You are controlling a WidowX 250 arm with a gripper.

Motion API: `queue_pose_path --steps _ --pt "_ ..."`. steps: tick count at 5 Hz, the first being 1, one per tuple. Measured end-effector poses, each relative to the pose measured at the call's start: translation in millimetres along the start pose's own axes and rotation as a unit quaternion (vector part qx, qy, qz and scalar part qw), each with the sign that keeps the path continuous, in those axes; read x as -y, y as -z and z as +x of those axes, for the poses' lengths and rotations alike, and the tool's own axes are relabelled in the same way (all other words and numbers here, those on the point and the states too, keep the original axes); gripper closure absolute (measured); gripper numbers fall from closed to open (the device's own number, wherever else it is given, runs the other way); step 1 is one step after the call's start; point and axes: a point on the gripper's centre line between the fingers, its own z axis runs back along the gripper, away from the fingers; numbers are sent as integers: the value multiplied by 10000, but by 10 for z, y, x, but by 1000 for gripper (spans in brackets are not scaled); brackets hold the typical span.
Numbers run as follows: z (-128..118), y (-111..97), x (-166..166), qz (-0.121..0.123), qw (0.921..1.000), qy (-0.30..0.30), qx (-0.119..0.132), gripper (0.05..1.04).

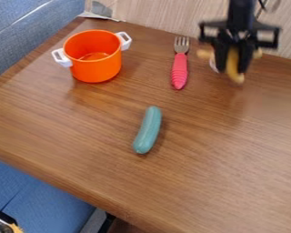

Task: Move the yellow object to the bottom left of the table

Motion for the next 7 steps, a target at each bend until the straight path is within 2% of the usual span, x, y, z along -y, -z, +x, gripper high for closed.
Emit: queue_pose_path --steps 1,2,4,5,6,7 --pt "-77 -307 -236 -137 9992 -206 311 716" --pt "-278 -480 -536 -39 9977 -459 503 716" --pt "-706 -633 -1027 35 9914 -1118 677 716" --pt "-974 -625 -1279 157 9846 -1613 657 716" --pt "-1254 -566 -1516 434 9759 -2062 558 716" --pt "-1430 -385 -1668 589 9720 -2242 387 716"
